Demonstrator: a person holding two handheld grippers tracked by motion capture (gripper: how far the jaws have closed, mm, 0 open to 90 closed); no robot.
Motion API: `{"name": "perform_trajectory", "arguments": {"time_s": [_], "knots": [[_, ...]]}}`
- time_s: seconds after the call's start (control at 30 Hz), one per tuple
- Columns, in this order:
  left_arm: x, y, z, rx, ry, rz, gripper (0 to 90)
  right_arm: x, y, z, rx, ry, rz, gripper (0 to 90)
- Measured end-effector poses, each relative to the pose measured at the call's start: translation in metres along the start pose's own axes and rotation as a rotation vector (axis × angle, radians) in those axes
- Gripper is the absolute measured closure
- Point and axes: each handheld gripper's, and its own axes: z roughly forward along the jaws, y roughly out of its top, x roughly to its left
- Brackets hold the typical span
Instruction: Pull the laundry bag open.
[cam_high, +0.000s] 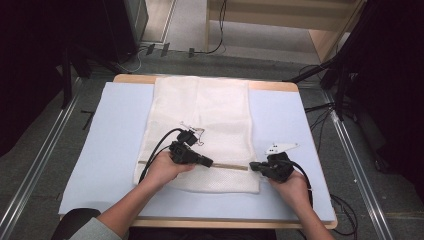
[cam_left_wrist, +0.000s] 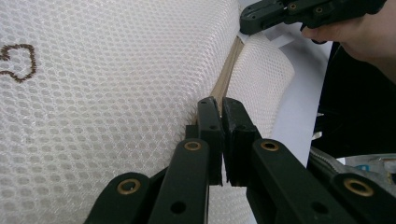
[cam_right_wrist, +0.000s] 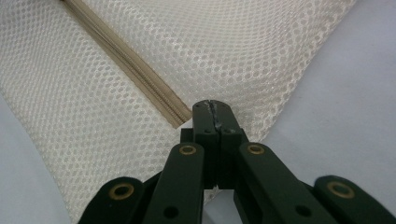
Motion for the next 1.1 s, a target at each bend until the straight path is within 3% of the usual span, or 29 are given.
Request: {"name": "perform_trajectory", "arguments": {"time_s": [0.2,0.33,0.4,0.67,1.1], "knots": [[0.004,-0.002,-0.005,-0.003,-0.007,-0.009,88.9,-0.001,0.0,0.0,0.0,0.005,0.002,90.0],[0.005,-0.005,-0.01,0.009,0.01,-0.005,88.9,-0.001,0.0,0.0,0.0,0.003,0.001,90.0],[0.007,-0.008,-0.014,-0.002,0.002,-0.02,88.9,-0.001,0.0,0.0,0.0,0.005,0.001,90.0],[0.006,-0.012,-0.026,-0.019,0.017,-0.01,88.8,-0.002,0.0,0.0,-0.002,0.008,-0.009,90.0],[0.016,-0.026,-0.044,-0.034,0.025,-0.032,88.9,-0.002,0.0,0.0,-0.002,0.006,-0.006,90.0]]}}
